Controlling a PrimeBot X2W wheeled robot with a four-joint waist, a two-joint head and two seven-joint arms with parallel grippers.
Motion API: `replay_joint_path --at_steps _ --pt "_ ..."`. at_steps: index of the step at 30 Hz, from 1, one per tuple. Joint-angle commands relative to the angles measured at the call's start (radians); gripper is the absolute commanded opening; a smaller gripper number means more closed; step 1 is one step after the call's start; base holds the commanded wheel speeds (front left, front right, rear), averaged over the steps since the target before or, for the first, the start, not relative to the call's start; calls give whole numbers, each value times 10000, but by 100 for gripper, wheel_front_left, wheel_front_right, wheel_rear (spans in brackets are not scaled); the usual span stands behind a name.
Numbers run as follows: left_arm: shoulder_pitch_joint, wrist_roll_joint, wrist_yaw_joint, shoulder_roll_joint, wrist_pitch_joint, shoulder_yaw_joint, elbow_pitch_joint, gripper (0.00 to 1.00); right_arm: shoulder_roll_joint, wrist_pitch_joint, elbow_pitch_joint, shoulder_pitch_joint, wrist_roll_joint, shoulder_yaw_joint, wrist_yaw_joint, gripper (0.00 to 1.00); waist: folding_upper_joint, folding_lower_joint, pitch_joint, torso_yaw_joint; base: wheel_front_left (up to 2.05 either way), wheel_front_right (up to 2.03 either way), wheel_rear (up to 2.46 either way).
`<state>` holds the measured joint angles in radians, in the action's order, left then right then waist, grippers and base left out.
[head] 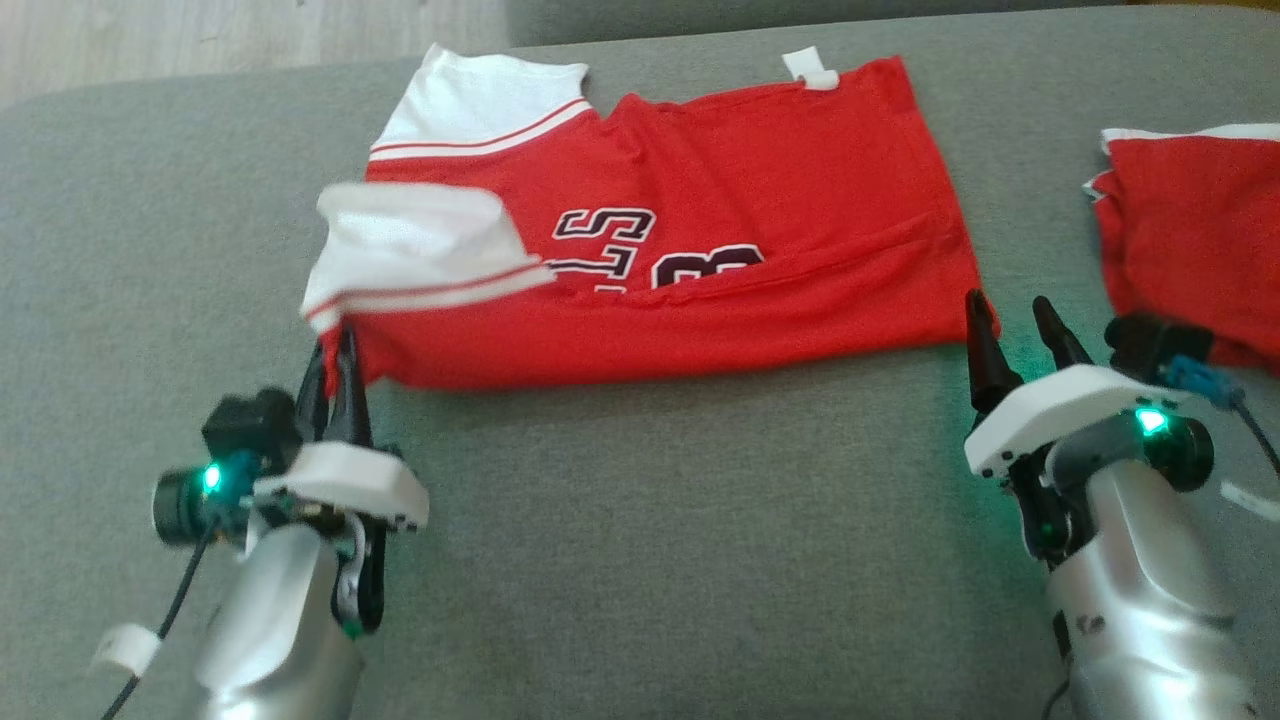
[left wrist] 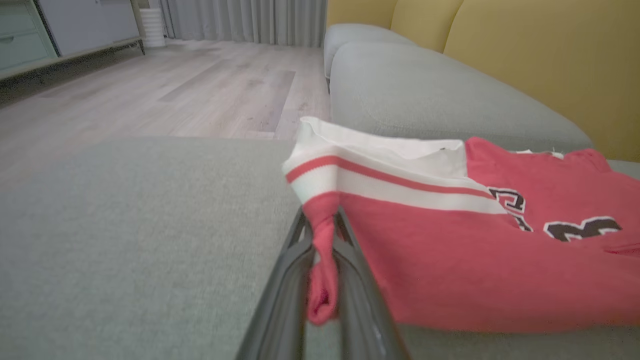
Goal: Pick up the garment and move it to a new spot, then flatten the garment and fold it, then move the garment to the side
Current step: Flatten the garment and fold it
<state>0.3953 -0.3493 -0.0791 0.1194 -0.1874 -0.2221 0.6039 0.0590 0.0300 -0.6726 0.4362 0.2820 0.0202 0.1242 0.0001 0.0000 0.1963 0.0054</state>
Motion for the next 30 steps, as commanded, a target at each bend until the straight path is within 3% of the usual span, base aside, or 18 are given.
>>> replay_joint_path --at_steps 1,12,13,14,15,24,30 --pt "501 119 0 328 -145 255 -412 0 -86 -80 55 492 -7 -148 65 100 -1 0 44 113 0 0 0" --pt "540 280 139 374 174 -229 -788 0 -87 -539 -3156 2008 -514 258 65 100 -1 0 206 497 0 0 0" --pt "515 266 131 376 184 -235 -773 0 -87 -511 -3361 2095 -502 187 65 73 -1 0 198 511 0 0 0" --pt "490 249 122 385 187 -233 -748 0 -87 -457 -3536 2175 -509 107 65 20 -1 0 185 515 0 0 0" --pt "465 234 109 397 188 -228 -720 0 -87 -367 -3678 2244 -538 15 65 0 -1 0 168 512 0 0 0" --pt "-36 76 -33 599 67 -107 -462 0 -87 834 -4182 2323 -1604 -297 65 0 -1 0 -325 157 0 0 0" --pt "-572 -74 -117 799 64 10 -517 0 -87 920 -4069 2028 -2070 -345 65 0 -1 0 -798 -190 0 0 0"
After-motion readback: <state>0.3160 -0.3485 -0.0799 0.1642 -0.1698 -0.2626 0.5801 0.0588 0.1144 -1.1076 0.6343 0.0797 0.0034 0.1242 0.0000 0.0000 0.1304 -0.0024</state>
